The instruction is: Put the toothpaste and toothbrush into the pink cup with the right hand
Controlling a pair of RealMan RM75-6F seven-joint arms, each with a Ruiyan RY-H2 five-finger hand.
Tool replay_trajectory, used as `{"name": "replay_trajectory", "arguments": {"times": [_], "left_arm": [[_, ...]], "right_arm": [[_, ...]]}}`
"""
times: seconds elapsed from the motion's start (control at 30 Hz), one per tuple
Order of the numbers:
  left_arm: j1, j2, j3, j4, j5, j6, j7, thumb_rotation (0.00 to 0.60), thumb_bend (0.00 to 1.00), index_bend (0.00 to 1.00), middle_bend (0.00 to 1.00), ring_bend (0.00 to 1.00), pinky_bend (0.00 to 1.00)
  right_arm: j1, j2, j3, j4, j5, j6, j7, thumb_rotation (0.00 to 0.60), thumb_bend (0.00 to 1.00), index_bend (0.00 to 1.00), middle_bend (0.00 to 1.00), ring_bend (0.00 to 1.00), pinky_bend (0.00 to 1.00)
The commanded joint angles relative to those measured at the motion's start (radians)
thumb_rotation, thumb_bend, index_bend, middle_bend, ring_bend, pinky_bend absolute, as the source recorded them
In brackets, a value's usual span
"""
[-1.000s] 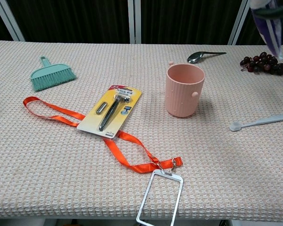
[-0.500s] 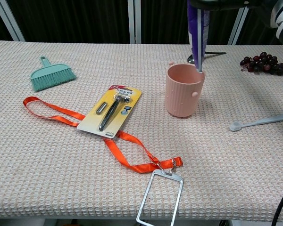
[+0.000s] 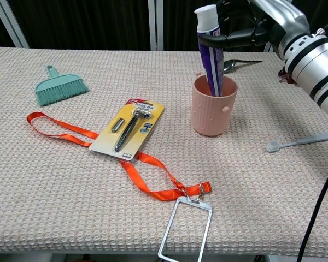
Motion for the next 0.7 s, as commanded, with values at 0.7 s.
{"name": "replay_trajectory", "arguments": {"times": [0.7], "left_arm": [[0.001,-0.011,0.003,0.018,-0.001,-0.005,-0.013,0.538,0.09,0.13,0.08,0.11,0.22]], "right_arm": [[-0.004,-0.051,-0.071,0.139,-0.044,-0.062,0.031,0.600,0.53,0.66,0.58,0.15,0.00]]}}
